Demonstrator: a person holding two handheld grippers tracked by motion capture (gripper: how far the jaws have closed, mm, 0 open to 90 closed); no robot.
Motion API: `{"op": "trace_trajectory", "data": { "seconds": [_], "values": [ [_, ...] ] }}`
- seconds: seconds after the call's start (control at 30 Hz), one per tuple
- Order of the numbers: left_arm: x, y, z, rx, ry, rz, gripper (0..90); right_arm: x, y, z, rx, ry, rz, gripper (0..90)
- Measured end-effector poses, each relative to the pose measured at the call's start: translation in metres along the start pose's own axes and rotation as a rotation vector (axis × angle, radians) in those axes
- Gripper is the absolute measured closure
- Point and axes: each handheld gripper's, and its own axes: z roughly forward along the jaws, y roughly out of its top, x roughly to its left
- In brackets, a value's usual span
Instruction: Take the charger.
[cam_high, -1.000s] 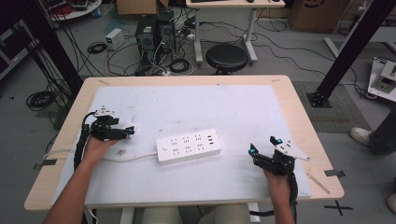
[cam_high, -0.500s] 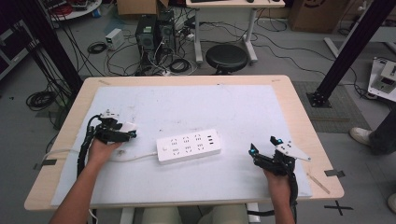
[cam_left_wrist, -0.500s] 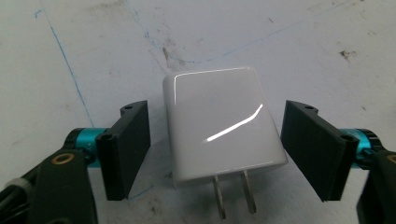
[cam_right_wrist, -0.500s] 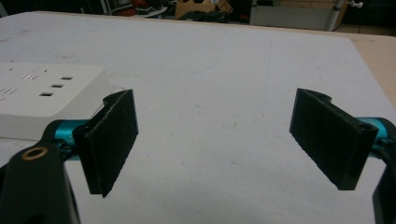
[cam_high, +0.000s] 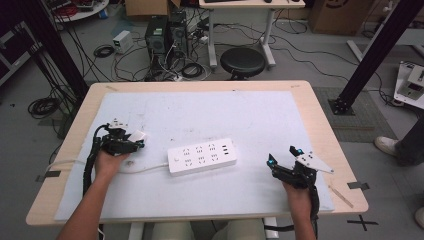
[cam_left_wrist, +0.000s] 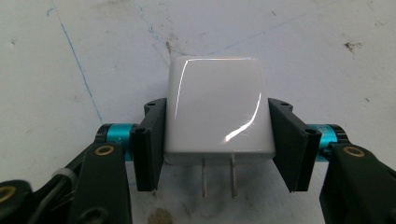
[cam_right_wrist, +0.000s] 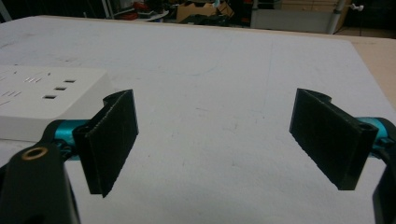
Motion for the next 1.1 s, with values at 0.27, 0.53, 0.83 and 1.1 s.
{"op": "trace_trajectory", "data": {
  "seconds": [0.27,0.53,0.83,1.1],
  "values": [
    [-0.012,0.004,-0.018,-0.086,0.036,-0.03,42.5,-0.001,0.0,0.0,-0.006,0.002,-0.004,15.8],
    [-0.044,0.007,-0.041,-0.188,0.061,-0.02,42.5,-0.002,-0.001,-0.001,-0.012,0.012,0.006,15.8],
    [-0.064,0.012,-0.06,-0.256,0.056,0.011,42.5,-0.002,-0.001,-0.002,-0.021,0.028,0.0,15.8],
    [-0.075,0.015,-0.064,-0.29,0.007,0.054,42.5,-0.002,-0.001,-0.002,-0.024,0.036,-0.002,15.8]
  ]
}}
